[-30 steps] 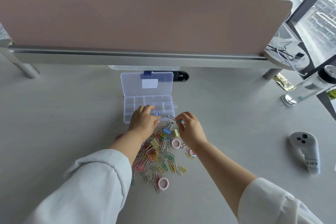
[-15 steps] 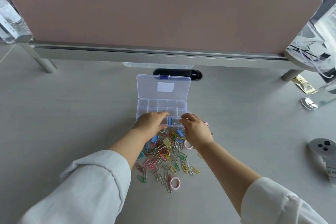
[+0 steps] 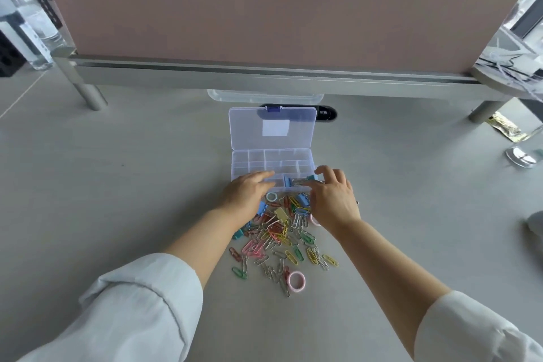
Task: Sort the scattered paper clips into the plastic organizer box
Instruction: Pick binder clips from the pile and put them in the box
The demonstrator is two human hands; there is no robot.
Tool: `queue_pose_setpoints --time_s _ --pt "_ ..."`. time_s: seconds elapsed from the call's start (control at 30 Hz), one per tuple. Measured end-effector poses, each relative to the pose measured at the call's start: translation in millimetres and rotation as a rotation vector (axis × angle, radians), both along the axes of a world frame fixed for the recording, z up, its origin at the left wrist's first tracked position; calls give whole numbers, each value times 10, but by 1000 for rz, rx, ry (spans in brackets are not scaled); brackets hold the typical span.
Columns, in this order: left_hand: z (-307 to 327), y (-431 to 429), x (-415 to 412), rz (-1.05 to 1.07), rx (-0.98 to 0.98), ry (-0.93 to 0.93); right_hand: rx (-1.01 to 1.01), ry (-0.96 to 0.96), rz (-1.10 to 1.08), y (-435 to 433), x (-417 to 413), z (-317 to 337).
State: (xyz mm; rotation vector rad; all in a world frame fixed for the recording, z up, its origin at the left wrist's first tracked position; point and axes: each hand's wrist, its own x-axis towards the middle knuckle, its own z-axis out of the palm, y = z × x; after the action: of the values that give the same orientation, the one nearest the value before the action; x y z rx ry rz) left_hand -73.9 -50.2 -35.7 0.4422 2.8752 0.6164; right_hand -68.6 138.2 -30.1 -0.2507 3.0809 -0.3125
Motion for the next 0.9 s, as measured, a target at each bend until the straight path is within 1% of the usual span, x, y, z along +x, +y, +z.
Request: queue_pose_setpoints --time_s 0.07,0.13,0.2,0.4,0.57,0.63,0.7,0.83,0.9 --pt "8 -21 32 -34 0 87 -61 119 -21 0 34 -46" --pt "24 -58 87 -81 -20 240 -121 249 -3 -8 84 -114" --pt "26 -101 159 -99 -14 316 -100 317 40 -18 140 -170" --pt "-86 -160 350 -102 -109 226 -2 208 61 -34 291 -218" --pt "-130 -138 490 -93 -169 192 -11 179 71 -79 450 -208" --pt "-134 -106 535 -60 -144 204 -57 139 32 -79 515 -192" --pt "-140 -69 569 -24 -102 229 -66 125 38 -63 552 -193" --pt "-112 -40 557 -15 -91 215 -28 103 203 -52 523 -179" --pt "-57 -65 520 -28 -34 191 -14 81 237 -45 468 -149"
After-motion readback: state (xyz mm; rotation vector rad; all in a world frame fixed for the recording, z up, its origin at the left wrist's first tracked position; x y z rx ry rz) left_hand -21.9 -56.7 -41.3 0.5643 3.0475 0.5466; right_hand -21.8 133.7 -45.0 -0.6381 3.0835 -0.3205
